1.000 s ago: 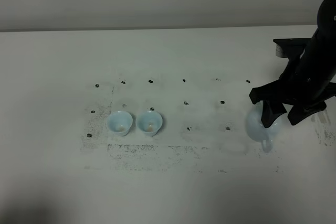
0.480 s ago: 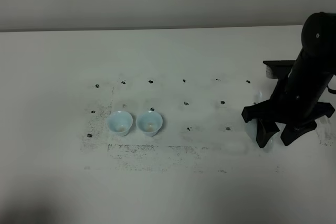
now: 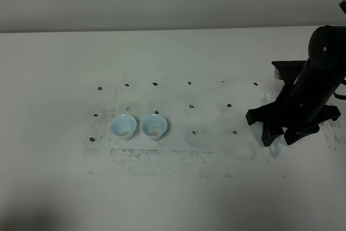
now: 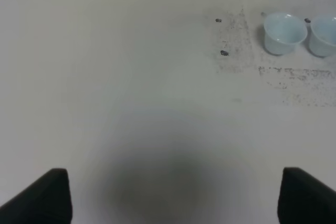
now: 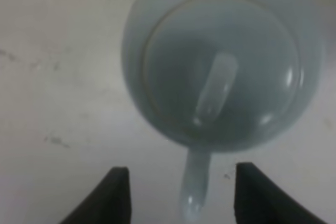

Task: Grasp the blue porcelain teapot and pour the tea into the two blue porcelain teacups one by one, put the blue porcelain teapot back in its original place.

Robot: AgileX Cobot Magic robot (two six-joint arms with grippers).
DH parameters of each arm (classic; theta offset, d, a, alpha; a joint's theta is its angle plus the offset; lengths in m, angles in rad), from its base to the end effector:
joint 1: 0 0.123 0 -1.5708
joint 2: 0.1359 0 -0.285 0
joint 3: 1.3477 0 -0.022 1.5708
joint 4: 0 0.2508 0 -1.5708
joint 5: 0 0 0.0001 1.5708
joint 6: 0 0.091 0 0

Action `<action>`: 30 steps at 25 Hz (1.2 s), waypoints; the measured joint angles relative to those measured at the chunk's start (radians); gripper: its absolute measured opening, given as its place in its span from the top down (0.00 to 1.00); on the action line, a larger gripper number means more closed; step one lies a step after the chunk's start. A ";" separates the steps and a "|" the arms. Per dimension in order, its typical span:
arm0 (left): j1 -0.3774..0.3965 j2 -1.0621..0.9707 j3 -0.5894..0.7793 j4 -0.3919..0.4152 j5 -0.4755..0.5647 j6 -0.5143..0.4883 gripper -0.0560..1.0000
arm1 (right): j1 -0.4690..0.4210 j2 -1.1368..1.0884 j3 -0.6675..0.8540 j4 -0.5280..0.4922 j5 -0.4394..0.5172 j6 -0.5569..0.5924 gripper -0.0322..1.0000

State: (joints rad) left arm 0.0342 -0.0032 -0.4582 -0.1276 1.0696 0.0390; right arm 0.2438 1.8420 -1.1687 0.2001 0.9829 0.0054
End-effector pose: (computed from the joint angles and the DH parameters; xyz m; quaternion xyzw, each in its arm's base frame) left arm -0.0011 -0.0102 0.2654 0.0036 0.8636 -0.0454 0.5021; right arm 0.3213 0.0954 0.1746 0.0634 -0.9945 -0.0826 0.0094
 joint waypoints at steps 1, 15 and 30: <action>0.000 0.000 0.000 0.000 0.000 0.000 0.23 | 0.000 0.008 0.000 -0.001 -0.003 0.000 0.55; 0.000 0.000 0.000 0.000 0.000 0.000 0.23 | -0.002 0.059 0.000 -0.023 -0.031 0.002 0.55; 0.000 0.000 0.000 0.000 0.000 0.000 0.23 | -0.002 0.063 0.000 -0.025 -0.025 0.002 0.76</action>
State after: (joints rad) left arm 0.0342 -0.0032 -0.4582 -0.1276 1.0696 0.0390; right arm 0.2418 1.9053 -1.1687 0.1755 0.9576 0.0073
